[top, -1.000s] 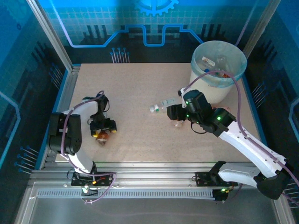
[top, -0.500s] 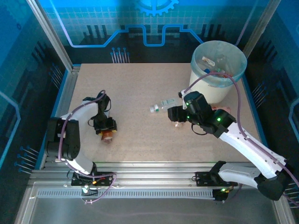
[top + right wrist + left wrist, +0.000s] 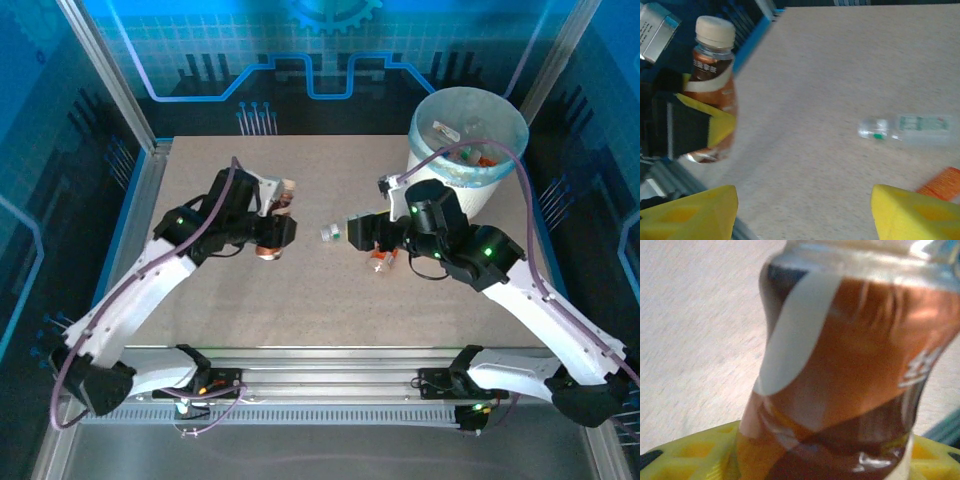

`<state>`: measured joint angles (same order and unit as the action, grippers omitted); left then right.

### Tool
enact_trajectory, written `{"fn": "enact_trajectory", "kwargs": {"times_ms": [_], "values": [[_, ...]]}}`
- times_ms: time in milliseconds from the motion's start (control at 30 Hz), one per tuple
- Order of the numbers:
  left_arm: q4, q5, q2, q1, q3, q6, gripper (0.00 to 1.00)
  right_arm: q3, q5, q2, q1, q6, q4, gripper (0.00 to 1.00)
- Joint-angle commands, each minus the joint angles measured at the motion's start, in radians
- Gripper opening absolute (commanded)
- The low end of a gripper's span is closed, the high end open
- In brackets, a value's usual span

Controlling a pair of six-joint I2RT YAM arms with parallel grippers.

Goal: Put the plastic bottles in the bin

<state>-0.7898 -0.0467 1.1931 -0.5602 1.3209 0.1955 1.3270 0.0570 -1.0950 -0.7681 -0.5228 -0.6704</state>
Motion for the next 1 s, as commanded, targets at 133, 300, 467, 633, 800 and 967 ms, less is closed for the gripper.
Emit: {"fn": "enact_trajectory", "kwargs": {"times_ms": [133,300,467,633,800,967], "values": [[0.332,-0.159,-0.113,-0.203,-0.089,-0.097,0.51,0.058,-0.114,-0.003,-0.12,-0.018,0.154,0.72],[0.334,-0.167,-0.104,-0.251,-0.093,-0.099,0.5,0.08,-0.06,-0.018,-0.186,0.0,0.174,0.72],[0.372,-0.191,-0.121,-0.262,-0.13,-0.088,0.5,0.08,-0.038,-0.031,-0.197,0.0,0.178,0.71],[0.423,-0.242,-0.143,-0.27,-0.166,-0.087,0.5,0.081,0.02,-0.042,-0.198,0.002,0.167,0.65],[0.425,-0.254,-0.137,-0.272,-0.159,-0.096,0.5,0.084,0.057,-0.046,-0.198,0.01,0.163,0.48],[0.449,-0.218,-0.131,-0.271,-0.155,-0.1,0.68,0.115,0.132,-0.043,-0.196,0.054,0.121,0.35]]}}
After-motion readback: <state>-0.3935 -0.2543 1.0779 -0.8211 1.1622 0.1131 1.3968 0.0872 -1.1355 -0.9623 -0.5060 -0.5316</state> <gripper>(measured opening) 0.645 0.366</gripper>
